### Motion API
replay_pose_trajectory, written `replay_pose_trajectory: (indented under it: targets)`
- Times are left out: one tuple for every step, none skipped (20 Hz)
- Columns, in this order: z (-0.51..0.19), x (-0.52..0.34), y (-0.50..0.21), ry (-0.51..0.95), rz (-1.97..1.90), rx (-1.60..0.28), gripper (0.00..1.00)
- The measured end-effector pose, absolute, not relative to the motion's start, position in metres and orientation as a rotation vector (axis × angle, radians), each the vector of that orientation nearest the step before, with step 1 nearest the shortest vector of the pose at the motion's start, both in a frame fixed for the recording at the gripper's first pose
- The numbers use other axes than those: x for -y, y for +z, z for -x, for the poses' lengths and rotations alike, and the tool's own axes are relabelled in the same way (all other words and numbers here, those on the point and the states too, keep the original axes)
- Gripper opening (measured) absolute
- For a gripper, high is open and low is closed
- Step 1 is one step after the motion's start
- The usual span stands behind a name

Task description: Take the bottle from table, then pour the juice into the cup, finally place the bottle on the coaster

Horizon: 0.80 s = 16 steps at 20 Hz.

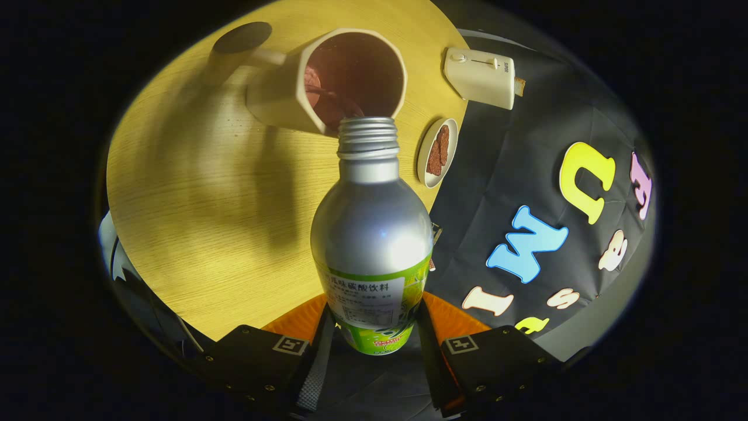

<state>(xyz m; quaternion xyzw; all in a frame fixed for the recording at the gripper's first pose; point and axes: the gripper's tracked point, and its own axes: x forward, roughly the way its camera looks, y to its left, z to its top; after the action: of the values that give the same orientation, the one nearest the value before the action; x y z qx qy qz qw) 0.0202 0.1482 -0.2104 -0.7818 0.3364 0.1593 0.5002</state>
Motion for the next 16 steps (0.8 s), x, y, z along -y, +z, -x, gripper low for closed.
replay_pose_trajectory:
  targets:
    - [-0.0206,-0.1480,-0.2110,0.385,1.893,-0.817,0.70]
    - [-0.0207,-0.1482,-0.2106,0.384,1.896,-0.819,0.70]
    - [-0.0201,-0.1469,-0.2111,0.388,1.898,-0.823,0.70]
    - [-0.0208,-0.1470,-0.2115,0.388,1.902,-0.826,0.70]
    - [-0.0209,-0.1469,-0.2116,0.389,1.904,-0.829,0.70]
    - [-0.0212,-0.1471,-0.2112,0.390,1.905,-0.832,0.70]
    - [-0.0212,-0.1471,-0.2118,0.391,1.906,-0.835,0.70]
    - [-0.0205,-0.1470,-0.2116,0.394,1.910,-0.836,0.70]
    - [-0.0206,-0.1467,-0.2124,0.395,1.915,-0.836,0.70]
    - [-0.0210,-0.1470,-0.2117,0.396,1.919,-0.838,0.70]
    - [-0.0217,-0.1463,-0.2114,0.397,1.922,-0.841,0.70]
    - [-0.0229,-0.1463,-0.2107,0.399,1.926,-0.844,0.70]
    - [-0.0246,-0.1471,-0.2106,0.401,1.932,-0.844,0.70]
    - [-0.0251,-0.1475,-0.2103,0.404,1.938,-0.845,0.70]
    - [-0.0248,-0.1482,-0.2111,0.410,1.945,-0.846,0.70]
    - [-0.0257,-0.1491,-0.2098,0.411,1.951,-0.845,0.70]
